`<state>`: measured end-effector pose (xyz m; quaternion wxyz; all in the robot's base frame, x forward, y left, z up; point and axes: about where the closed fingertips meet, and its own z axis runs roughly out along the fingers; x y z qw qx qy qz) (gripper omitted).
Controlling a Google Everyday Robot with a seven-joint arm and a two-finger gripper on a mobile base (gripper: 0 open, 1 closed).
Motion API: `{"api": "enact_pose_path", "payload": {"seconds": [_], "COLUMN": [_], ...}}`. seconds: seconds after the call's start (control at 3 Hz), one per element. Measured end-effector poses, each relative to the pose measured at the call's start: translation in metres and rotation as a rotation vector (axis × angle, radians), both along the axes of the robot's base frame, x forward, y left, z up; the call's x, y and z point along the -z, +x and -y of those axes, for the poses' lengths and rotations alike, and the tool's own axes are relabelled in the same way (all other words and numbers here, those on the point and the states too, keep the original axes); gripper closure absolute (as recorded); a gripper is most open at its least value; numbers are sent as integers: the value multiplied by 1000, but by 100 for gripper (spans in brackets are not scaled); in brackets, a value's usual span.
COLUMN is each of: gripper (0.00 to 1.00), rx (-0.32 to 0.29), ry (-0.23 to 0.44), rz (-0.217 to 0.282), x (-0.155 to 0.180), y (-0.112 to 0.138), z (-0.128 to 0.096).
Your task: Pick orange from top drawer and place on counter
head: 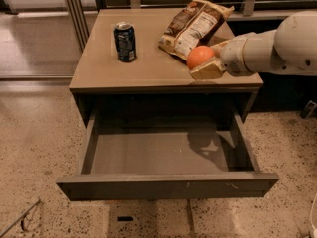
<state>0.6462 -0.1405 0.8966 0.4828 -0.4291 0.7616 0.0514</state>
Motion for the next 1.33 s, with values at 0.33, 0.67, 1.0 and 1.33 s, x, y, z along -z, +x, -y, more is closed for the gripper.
{"api": "enact_pose_path", "payload": {"seconds": [0.33, 0.67, 1.0, 1.33], "gripper": [100, 100, 100, 100], "rx": [112, 182, 212, 221], "ry": [79, 136, 174, 198], "rz": [32, 54, 65, 58], "x": [1, 4, 10, 18], "y": [6, 16, 28, 41], "z": [28, 49, 61, 65]}}
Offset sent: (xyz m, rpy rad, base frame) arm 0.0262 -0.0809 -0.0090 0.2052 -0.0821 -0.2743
